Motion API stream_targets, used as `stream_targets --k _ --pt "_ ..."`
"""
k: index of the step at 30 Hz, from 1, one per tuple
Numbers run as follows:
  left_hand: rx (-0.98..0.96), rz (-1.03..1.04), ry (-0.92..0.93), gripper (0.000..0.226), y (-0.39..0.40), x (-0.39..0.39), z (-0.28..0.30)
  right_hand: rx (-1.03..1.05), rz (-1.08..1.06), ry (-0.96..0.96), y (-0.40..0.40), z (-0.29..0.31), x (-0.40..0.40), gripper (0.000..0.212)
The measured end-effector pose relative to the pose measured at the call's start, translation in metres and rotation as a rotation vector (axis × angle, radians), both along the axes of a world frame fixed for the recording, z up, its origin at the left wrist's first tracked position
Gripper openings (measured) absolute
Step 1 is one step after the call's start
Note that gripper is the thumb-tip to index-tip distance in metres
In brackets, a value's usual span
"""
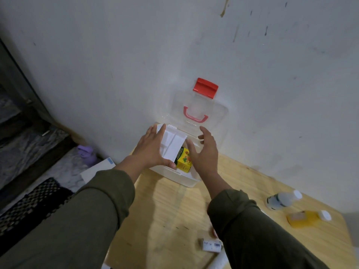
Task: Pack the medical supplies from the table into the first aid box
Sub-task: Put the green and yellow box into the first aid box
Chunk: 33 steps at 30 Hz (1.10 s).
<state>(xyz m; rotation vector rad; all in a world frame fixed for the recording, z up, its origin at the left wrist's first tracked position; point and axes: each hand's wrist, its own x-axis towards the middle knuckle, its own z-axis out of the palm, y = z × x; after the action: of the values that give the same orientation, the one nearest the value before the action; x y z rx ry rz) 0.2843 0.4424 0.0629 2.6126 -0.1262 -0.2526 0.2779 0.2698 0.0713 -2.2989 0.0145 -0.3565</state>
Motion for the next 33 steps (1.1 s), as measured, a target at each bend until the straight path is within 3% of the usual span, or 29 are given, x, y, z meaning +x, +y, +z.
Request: stream_targets --k 5,11,33 --pt "0.005 0.001 0.006 0.135 -0.001 -0.001 0.001 0.436 -0.191 0.122 0.022 0.001 0.004 0.046" --pt "0.009 -0.007 0.007 0.134 0.000 -0.001 0.001 0.644 -0.270 0.300 0.020 -0.004 0.003 0.044" --pt "0.005 -0.003 -0.006 0.131 0.000 0.001 -0.001 0.610 -0.204 0.323 0.017 -0.008 0.008 0.043"
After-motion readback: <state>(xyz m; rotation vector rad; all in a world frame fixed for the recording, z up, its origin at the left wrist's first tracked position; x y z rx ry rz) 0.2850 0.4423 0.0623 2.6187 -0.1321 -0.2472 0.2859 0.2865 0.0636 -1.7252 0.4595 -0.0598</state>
